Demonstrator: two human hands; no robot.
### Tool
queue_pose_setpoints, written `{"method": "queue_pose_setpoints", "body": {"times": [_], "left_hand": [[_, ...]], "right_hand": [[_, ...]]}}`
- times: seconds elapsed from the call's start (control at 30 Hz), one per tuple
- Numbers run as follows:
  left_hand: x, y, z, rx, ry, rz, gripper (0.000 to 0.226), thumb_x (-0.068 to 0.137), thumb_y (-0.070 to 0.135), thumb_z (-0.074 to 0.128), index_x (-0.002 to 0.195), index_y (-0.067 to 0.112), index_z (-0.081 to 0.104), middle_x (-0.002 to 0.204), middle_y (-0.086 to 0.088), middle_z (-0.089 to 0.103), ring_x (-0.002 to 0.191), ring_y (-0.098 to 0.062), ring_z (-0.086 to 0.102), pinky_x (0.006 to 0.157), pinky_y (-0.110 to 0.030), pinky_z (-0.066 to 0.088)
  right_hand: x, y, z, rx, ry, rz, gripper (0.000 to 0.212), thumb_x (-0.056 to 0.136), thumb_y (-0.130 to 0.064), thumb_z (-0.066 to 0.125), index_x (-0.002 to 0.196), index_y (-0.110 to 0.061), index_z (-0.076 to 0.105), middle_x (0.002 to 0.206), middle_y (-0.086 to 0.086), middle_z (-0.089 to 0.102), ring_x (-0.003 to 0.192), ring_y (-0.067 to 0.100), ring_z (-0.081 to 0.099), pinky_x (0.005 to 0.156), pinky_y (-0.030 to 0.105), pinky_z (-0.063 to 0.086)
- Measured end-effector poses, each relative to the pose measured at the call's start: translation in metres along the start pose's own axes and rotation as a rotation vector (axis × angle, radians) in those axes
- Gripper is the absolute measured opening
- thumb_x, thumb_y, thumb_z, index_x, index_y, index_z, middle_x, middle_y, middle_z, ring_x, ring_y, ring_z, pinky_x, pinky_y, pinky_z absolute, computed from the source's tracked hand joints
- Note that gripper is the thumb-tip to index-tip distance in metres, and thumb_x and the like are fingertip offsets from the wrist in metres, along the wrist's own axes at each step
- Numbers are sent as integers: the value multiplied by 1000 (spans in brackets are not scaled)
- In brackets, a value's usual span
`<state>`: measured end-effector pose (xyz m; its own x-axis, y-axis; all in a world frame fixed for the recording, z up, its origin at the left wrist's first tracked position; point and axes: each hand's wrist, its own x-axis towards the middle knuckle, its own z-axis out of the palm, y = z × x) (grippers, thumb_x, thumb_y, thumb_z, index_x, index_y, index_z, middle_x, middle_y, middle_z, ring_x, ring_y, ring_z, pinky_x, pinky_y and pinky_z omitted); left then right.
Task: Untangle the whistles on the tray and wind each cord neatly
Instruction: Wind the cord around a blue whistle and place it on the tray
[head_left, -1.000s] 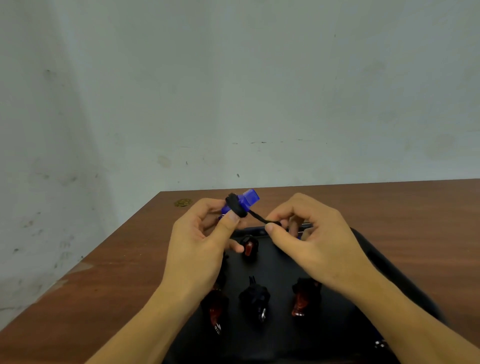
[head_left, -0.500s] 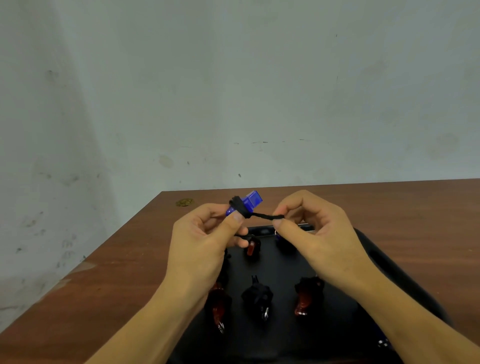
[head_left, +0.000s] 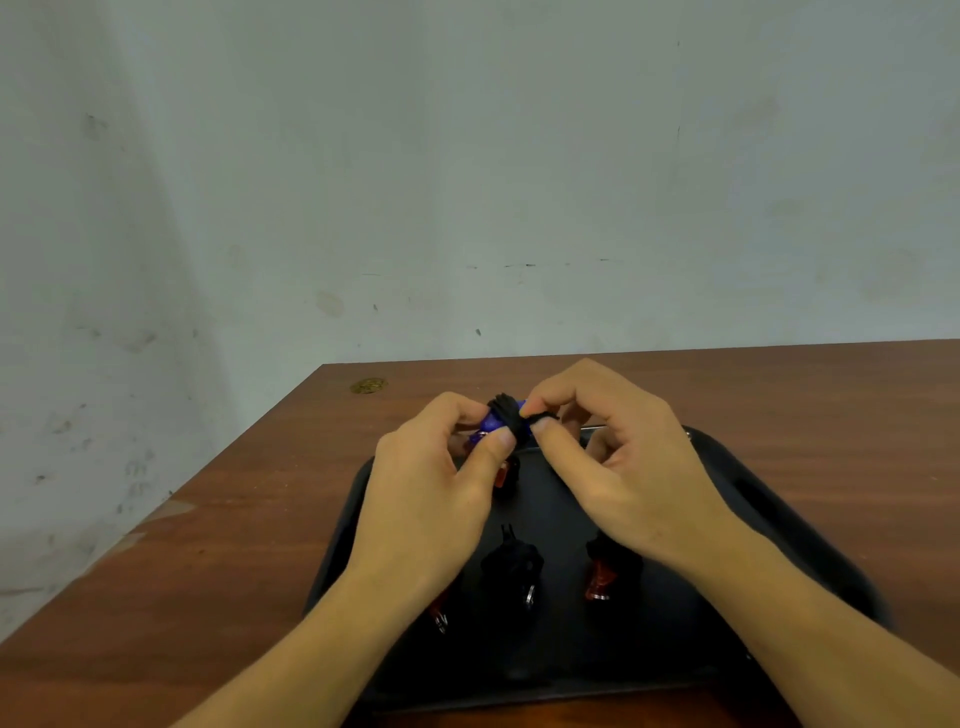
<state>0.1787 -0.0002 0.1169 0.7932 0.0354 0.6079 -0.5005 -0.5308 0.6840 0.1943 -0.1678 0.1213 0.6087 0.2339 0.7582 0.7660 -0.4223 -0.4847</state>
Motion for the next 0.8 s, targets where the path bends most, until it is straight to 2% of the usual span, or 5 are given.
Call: {"method": "queue_pose_setpoints", "body": {"times": [0.07, 0.37, 0.53, 0.67, 0.8], "left_hand": [[0, 0, 1, 19, 5, 15, 17, 91, 22, 68, 89, 38, 60, 82, 31, 64, 68, 2, 62, 60, -36, 59], [4, -7, -1, -20, 38, -53, 16, 92, 20, 67, 88, 35, 64, 70, 13, 67, 60, -6, 63, 60, -35, 57], [6, -5, -3, -247, 11, -220, 6, 96, 14, 63, 96, 15, 69, 73, -3, 69, 52, -5, 61, 46, -24, 52], [3, -10, 0, -57, -39, -39, 8, 93, 17, 67, 91, 24, 66, 71, 13, 67, 60, -5, 61, 59, -37, 57], [1, -6, 1, 0, -51, 57, 24, 92, 14, 67, 87, 36, 58, 83, 31, 63, 66, 1, 60, 59, -36, 58]], "right_hand": [[1, 2, 0, -52, -11, -35, 16, 90, -5, 66, 96, -19, 70, 90, -12, 62, 75, 16, 59, 61, 9, 38], [2, 4, -2, -179, -62, -142, 17, 91, -12, 64, 100, -25, 71, 91, -14, 61, 75, 13, 60, 61, 16, 44], [1, 5, 0, -191, -95, -191, 17, 92, -21, 57, 102, -24, 71, 96, -10, 63, 79, 15, 64, 69, 33, 52], [2, 6, 1, -149, 9, -86, 15, 91, -17, 66, 101, -26, 73, 89, -16, 63, 74, 13, 61, 65, 19, 48], [1, 9, 2, 27, 76, 132, 17, 86, -19, 74, 99, -30, 73, 82, -14, 67, 70, 12, 60, 61, 13, 45]]}}
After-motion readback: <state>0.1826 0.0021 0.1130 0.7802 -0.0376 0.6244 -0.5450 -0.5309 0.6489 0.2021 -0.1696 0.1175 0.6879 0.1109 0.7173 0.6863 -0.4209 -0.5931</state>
